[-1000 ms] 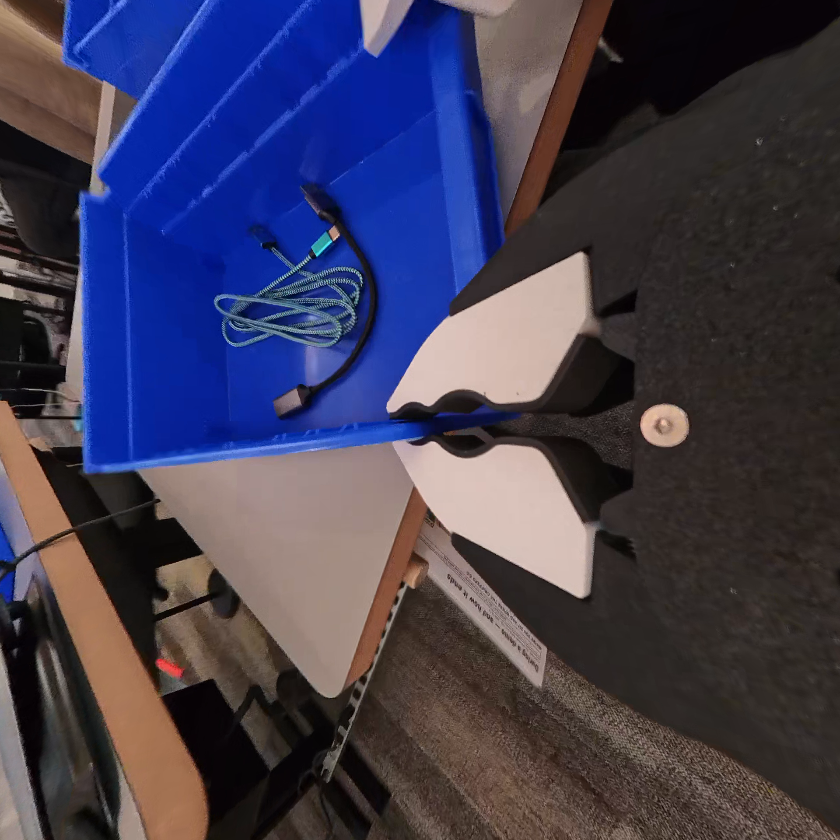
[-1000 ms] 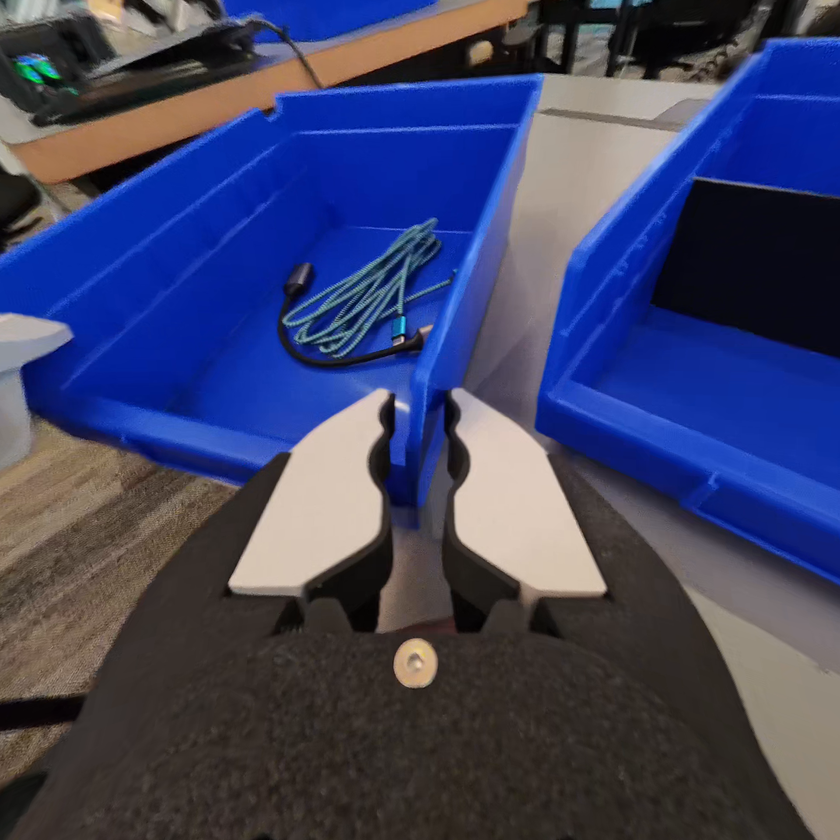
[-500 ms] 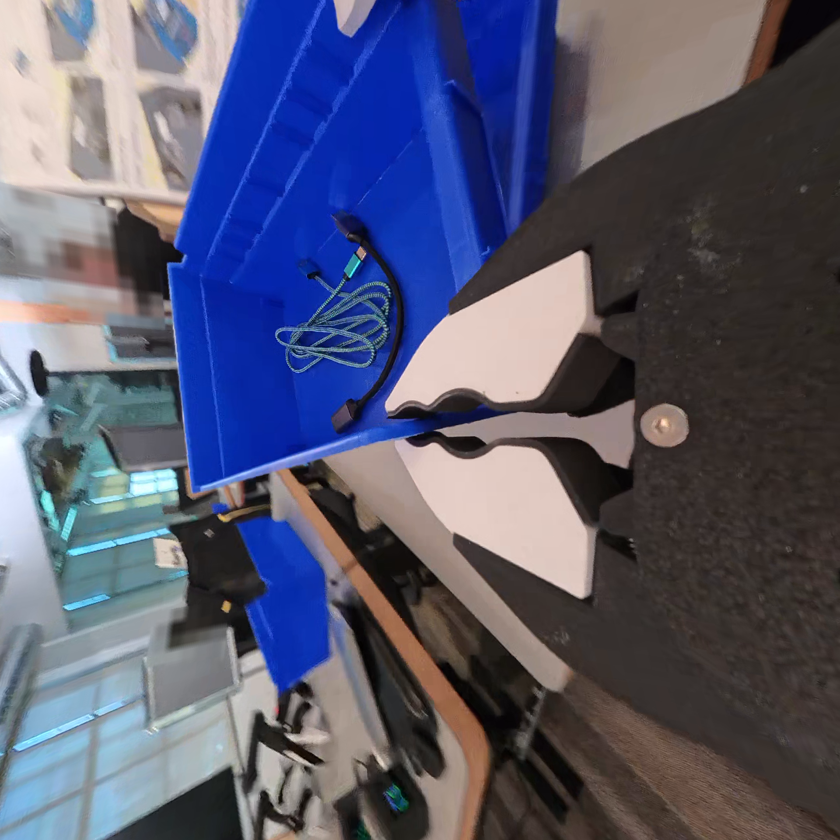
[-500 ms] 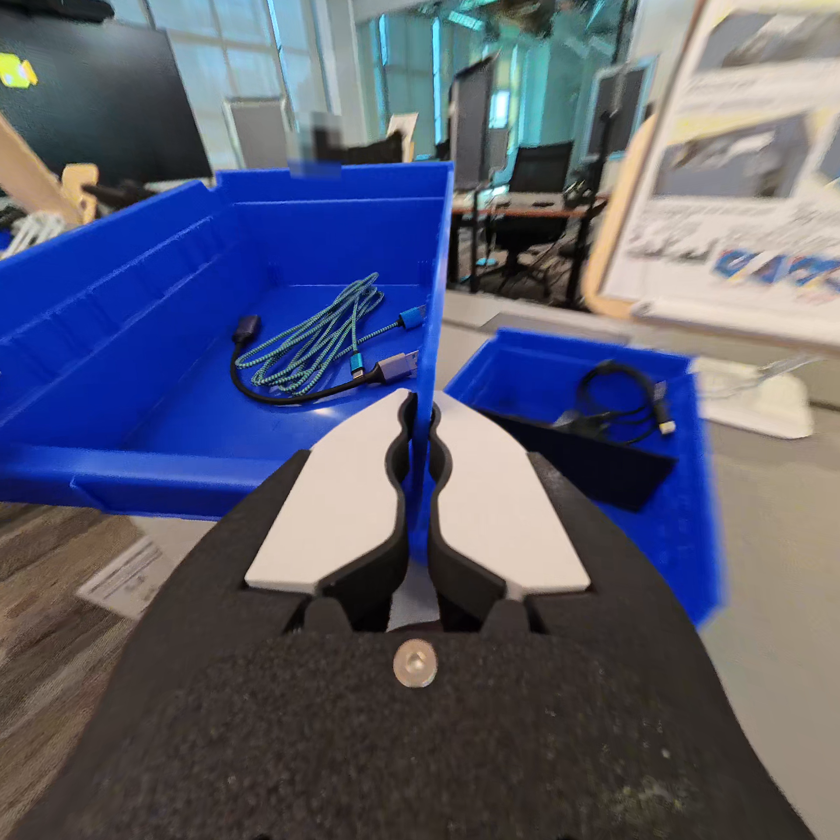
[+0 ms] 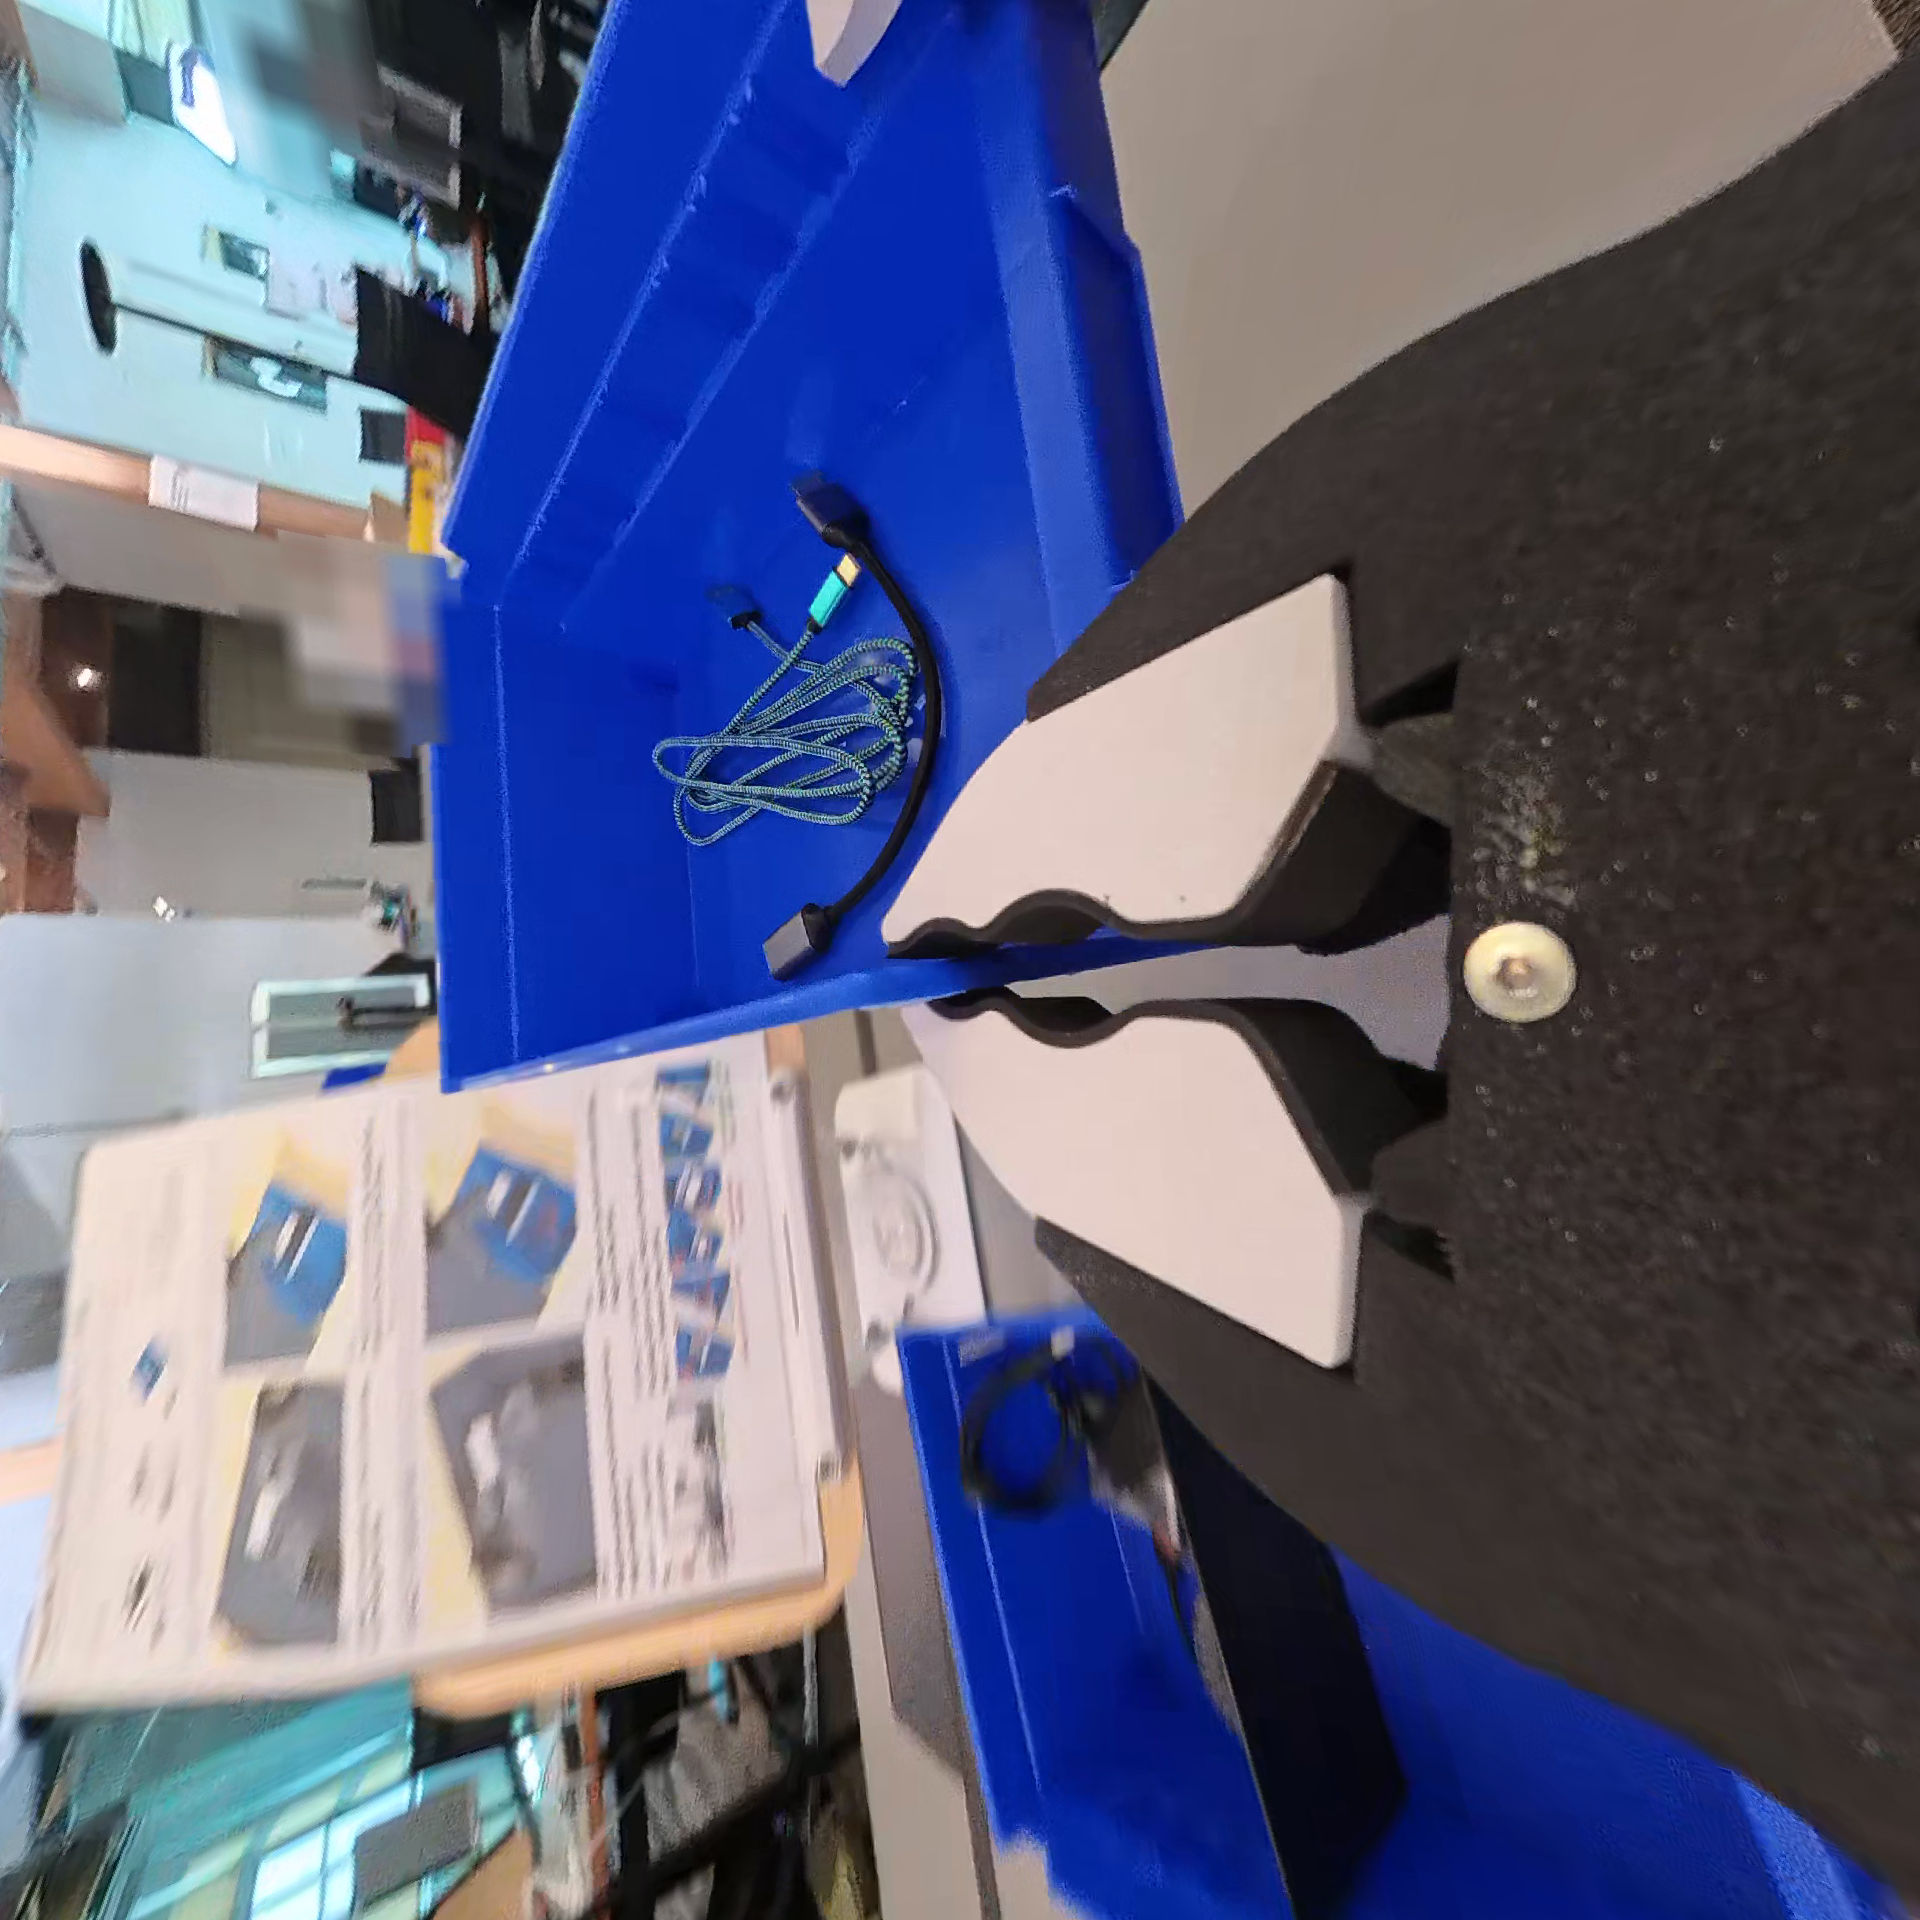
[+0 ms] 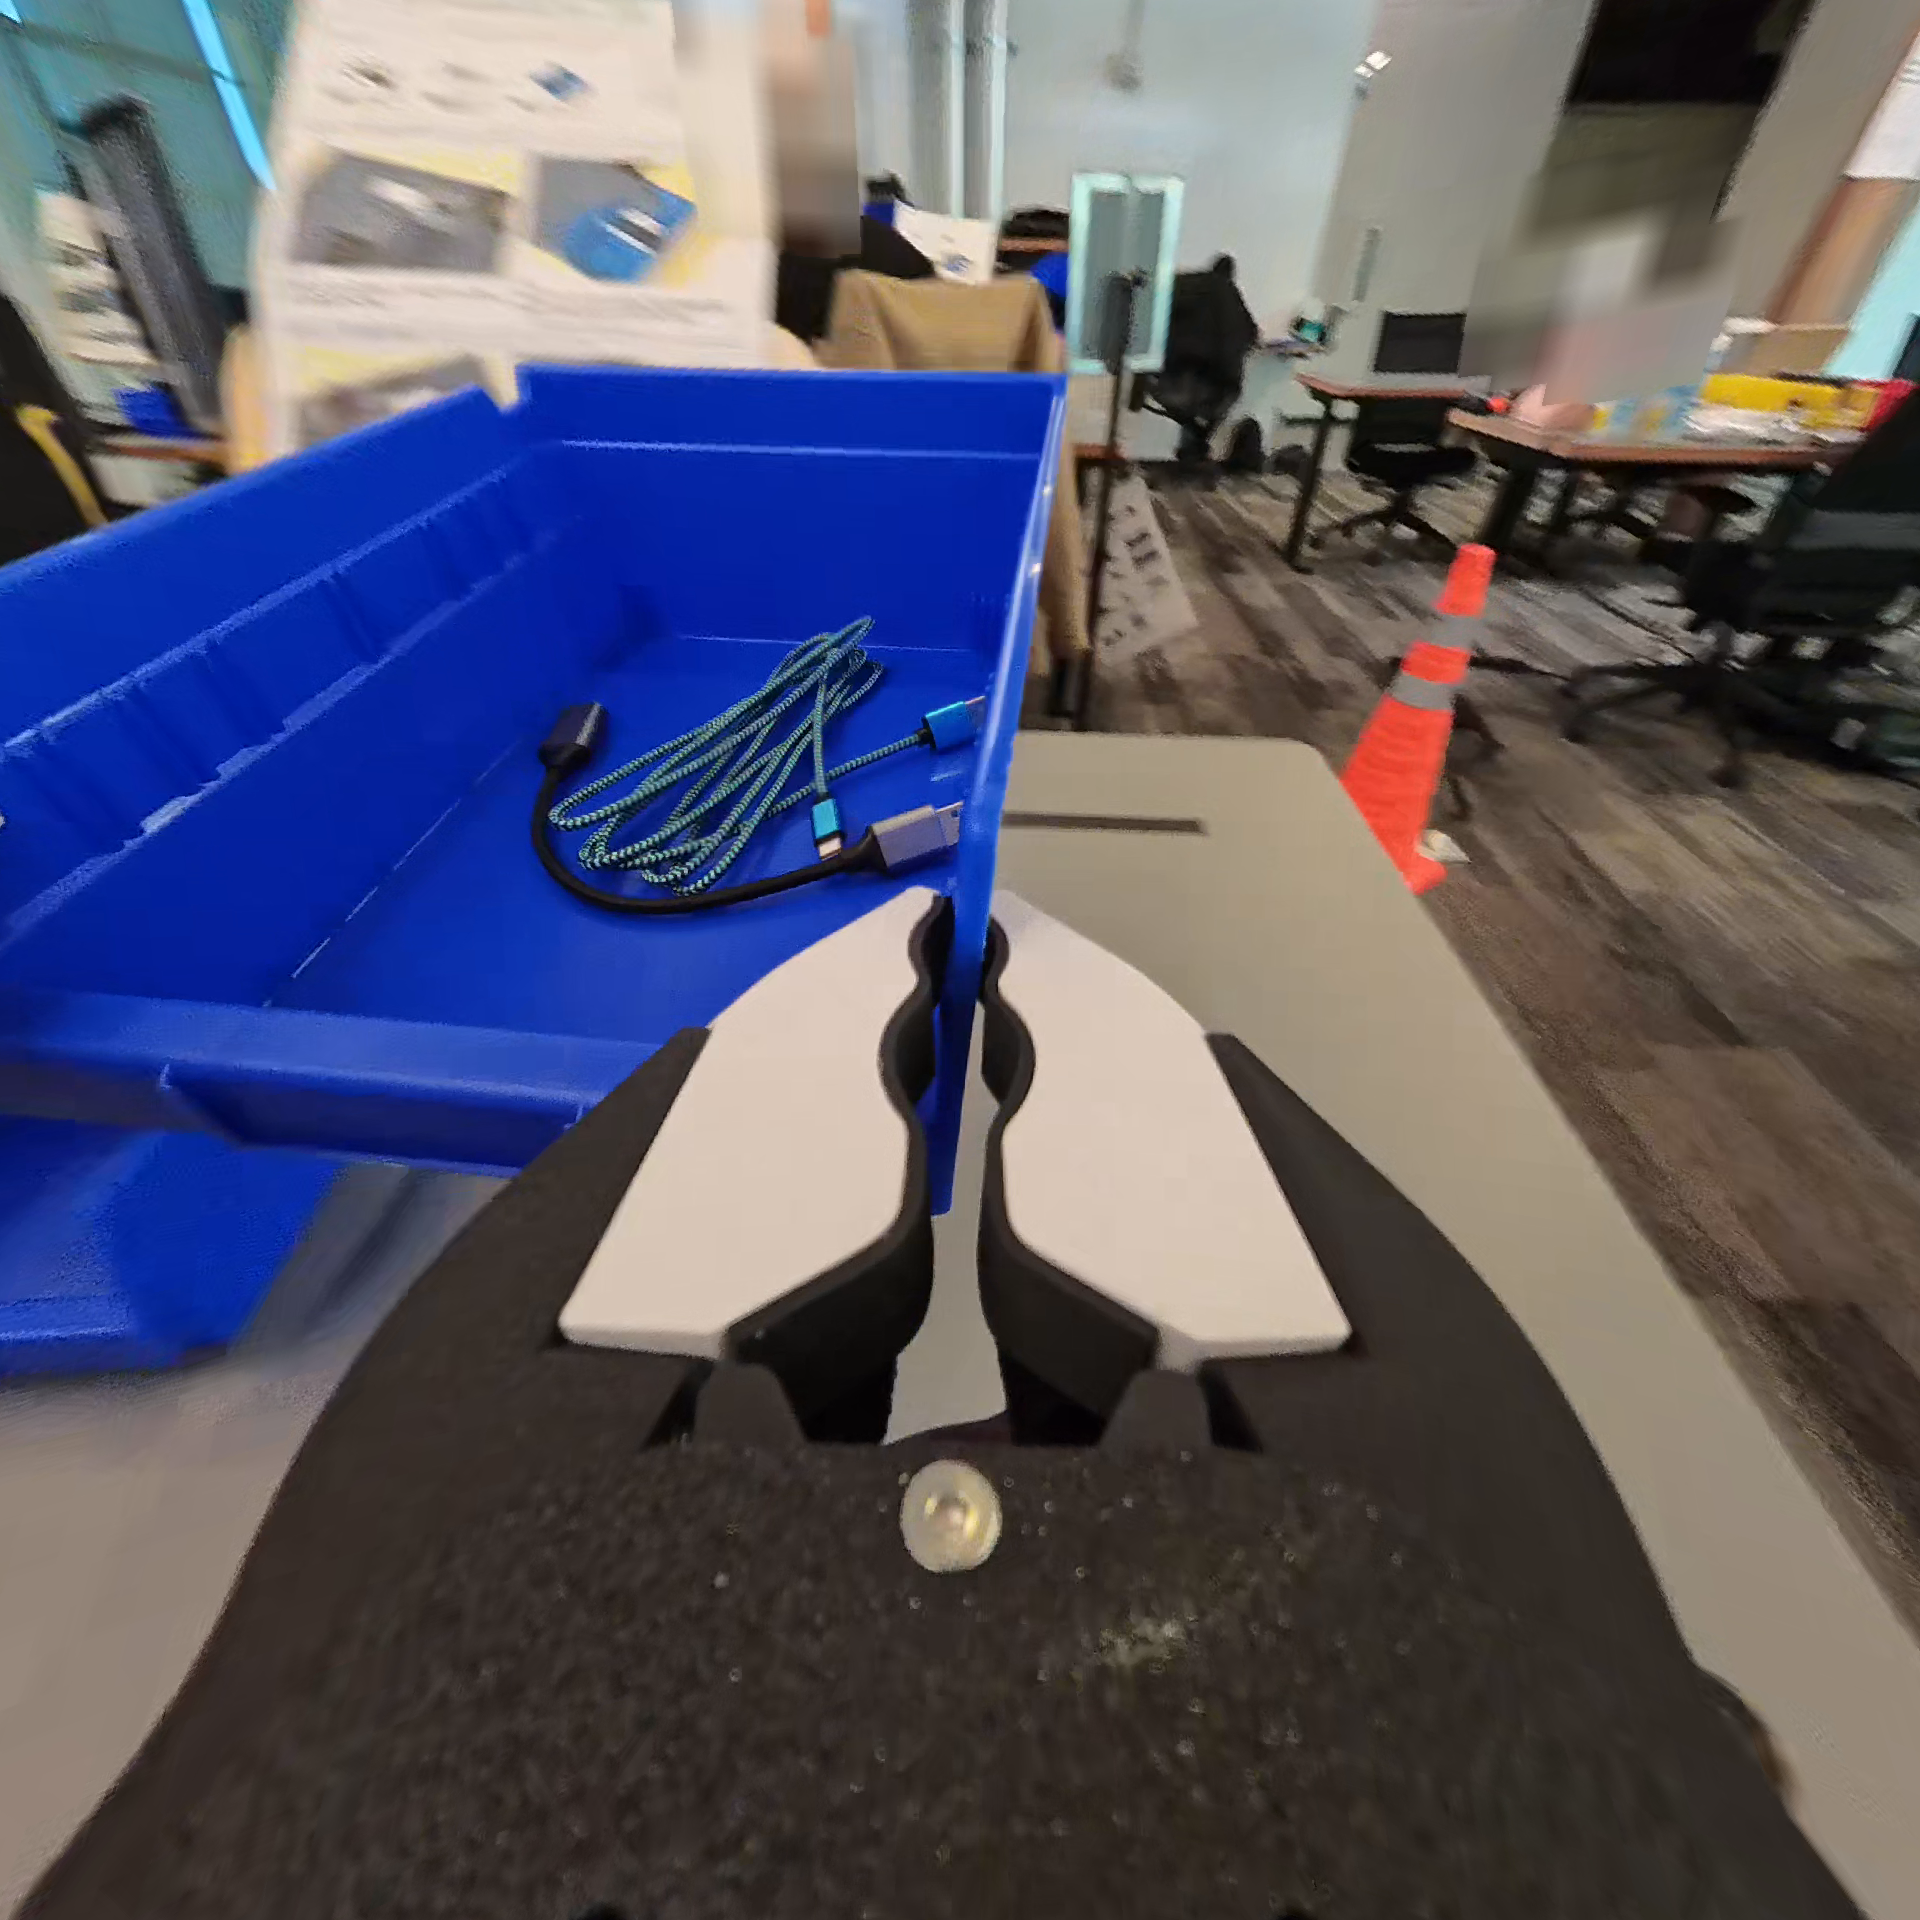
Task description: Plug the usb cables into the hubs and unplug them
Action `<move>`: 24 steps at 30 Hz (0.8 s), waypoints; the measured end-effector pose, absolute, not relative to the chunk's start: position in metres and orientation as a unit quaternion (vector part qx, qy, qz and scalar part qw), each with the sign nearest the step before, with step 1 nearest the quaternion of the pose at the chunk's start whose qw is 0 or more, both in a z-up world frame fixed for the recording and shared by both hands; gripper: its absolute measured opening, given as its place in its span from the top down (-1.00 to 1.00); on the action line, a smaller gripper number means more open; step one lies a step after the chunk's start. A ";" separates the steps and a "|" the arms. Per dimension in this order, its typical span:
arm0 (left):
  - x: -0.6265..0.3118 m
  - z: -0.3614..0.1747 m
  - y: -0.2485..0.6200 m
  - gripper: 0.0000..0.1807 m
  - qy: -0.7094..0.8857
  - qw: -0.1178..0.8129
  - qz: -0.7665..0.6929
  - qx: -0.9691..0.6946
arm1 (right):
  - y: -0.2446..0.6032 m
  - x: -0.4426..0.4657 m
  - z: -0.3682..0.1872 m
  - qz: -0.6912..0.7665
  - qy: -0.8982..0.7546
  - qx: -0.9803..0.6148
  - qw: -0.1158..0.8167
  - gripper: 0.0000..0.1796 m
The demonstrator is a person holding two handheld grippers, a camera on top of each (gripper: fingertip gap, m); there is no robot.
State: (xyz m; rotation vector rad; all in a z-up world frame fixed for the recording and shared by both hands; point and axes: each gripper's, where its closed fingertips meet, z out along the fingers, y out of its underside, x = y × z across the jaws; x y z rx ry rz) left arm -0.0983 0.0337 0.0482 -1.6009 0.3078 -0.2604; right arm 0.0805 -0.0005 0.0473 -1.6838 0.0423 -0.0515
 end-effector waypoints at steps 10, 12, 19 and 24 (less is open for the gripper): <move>0.046 -0.055 0.048 0.95 0.196 0.614 -0.134 -0.753 | 0.005 0.227 -0.064 -0.018 0.065 -0.806 0.588 0.97; 0.058 -0.073 0.046 0.93 0.210 0.609 -0.128 -0.754 | 0.008 0.241 -0.081 -0.010 0.068 -0.811 0.581 0.97; 0.082 -0.126 0.030 0.44 0.266 0.557 -0.133 -0.776 | 0.008 0.258 -0.134 -0.016 0.070 -0.845 0.531 0.97; 0.037 -0.087 0.012 0.34 0.285 0.578 -0.150 -0.750 | -0.004 0.268 -0.116 -0.051 0.094 -0.828 0.551 0.75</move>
